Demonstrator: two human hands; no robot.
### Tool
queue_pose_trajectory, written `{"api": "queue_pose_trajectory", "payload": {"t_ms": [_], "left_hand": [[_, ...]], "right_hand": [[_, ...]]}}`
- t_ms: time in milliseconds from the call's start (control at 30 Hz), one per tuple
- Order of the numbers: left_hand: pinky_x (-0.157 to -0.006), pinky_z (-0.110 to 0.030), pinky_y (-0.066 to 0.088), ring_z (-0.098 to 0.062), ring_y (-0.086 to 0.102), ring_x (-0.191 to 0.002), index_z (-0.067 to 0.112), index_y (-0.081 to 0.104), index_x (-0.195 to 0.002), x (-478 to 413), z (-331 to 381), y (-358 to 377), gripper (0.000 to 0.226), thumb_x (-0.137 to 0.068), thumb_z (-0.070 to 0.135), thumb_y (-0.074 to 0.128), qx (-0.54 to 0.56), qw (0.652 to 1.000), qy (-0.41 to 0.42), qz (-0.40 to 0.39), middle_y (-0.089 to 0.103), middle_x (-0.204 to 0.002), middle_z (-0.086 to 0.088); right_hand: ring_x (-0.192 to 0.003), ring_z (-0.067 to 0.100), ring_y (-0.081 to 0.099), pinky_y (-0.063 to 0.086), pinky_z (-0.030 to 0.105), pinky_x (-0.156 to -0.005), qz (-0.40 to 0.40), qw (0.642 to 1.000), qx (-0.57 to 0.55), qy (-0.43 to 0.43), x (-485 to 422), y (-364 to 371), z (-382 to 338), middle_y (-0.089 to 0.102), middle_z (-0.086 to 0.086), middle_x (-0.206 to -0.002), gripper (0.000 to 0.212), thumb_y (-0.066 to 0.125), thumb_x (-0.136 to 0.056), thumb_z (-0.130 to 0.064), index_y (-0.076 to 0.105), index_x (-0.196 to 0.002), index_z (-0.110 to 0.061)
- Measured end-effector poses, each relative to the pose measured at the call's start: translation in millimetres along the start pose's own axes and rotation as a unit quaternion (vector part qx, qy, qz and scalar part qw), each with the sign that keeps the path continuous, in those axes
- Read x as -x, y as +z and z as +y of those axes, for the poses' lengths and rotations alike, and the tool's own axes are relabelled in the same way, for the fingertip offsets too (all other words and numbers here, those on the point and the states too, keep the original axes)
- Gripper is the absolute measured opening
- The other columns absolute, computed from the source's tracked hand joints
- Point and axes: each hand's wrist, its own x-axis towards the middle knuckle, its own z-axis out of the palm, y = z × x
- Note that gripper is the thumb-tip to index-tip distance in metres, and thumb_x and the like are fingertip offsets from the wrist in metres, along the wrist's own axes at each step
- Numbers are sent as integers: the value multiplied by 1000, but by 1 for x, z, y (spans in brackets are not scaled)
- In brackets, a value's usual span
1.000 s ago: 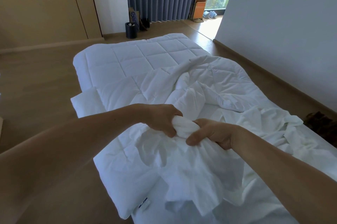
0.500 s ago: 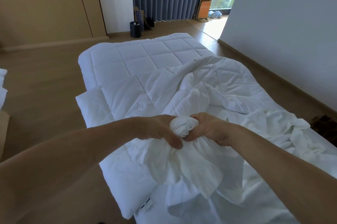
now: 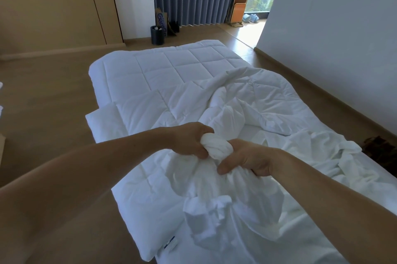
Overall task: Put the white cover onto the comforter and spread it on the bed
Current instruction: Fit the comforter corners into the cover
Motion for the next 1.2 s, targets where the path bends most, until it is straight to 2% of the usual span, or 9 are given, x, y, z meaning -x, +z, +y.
{"api": "queue_pose_trajectory", "payload": {"t_ms": [167, 367, 433, 500, 633, 800, 1000, 1100, 1200], "left_hand": [[-66, -27, 53, -10, 63, -80, 18, 62, -95, 8, -1, 1, 35, -60, 16, 67, 129, 991, -8, -29, 65, -86, 5], [-69, -32, 56, -23, 69, -87, 2, 62, -115, 16, -2, 5, 51, -64, -5, 60, 333, 932, -32, -142, 70, -96, -9], [-66, -30, 55, -21, 68, -77, 4, 67, -101, 17, 0, 4, 42, -60, 0, 60, 306, 938, -58, -150, 70, -84, -7], [-65, -27, 53, -15, 65, -75, 15, 67, -92, 16, 2, 3, 33, -59, 12, 65, 172, 978, -41, -111, 68, -81, 1], [-62, -15, 44, -10, 58, -78, 19, 59, -98, 13, 8, 7, 30, -74, 16, 78, -18, 999, 27, 22, 63, -89, 5], [-70, -28, 50, -16, 62, -84, 23, 55, -100, 12, 0, 15, 36, -74, 19, 79, -18, 992, 48, 118, 65, -93, 3], [-73, -33, 54, -17, 64, -86, 22, 56, -103, 10, -4, 16, 39, -74, 19, 80, -21, 989, 57, 135, 67, -95, 3], [-80, -36, 55, -17, 65, -92, 19, 61, -112, 9, -4, 18, 42, -74, 19, 80, -26, 991, 55, 118, 69, -102, 1], [-80, -38, 57, -17, 67, -89, 18, 66, -112, 11, -1, 17, 40, -73, 15, 76, 4, 996, 37, 75, 70, -98, 2]], "right_hand": [[-105, 36, 69, 55, 49, -94, -7, 999, -37, -34, 4, -5, 2, 70, 22, -115, 40, 73, -81, 3, 67, -120, -4], [-93, 24, 73, 58, 40, -88, 55, 995, 50, -60, 5, -7, -12, 76, 9, -101, 34, 80, -76, -3, 72, -108, -11], [-99, 30, 71, 57, 46, -92, 34, 997, 62, -33, 5, -5, -11, 75, 14, -106, 39, 83, -74, -7, 71, -111, -9], [-106, 39, 68, 53, 54, -96, -6, 999, 43, 6, 5, -4, -6, 71, 22, -113, 50, 82, -69, -9, 68, -117, -4], [-100, 36, 67, 54, 49, -91, -83, 995, -51, -2, 5, -5, 3, 69, 21, -109, 51, 78, -67, -3, 68, -117, -2], [-96, 31, 68, 58, 42, -82, -95, 983, -147, -54, 3, 3, 12, 68, 18, -108, 57, 67, -70, 6, 60, -125, -3], [-101, 34, 67, 57, 45, -85, -111, 974, -185, -61, 7, 0, 21, 67, 21, -114, 65, 78, -62, -3, 62, -125, -3], [-108, 39, 65, 54, 50, -92, -102, 984, -144, -40, 11, -3, 17, 65, 24, -121, 62, 79, -67, -2, 62, -127, -3], [-108, 36, 68, 56, 51, -92, -47, 999, 0, -28, 18, -6, 6, 69, 18, -118, 55, 78, -73, 7, 64, -124, -9]]}}
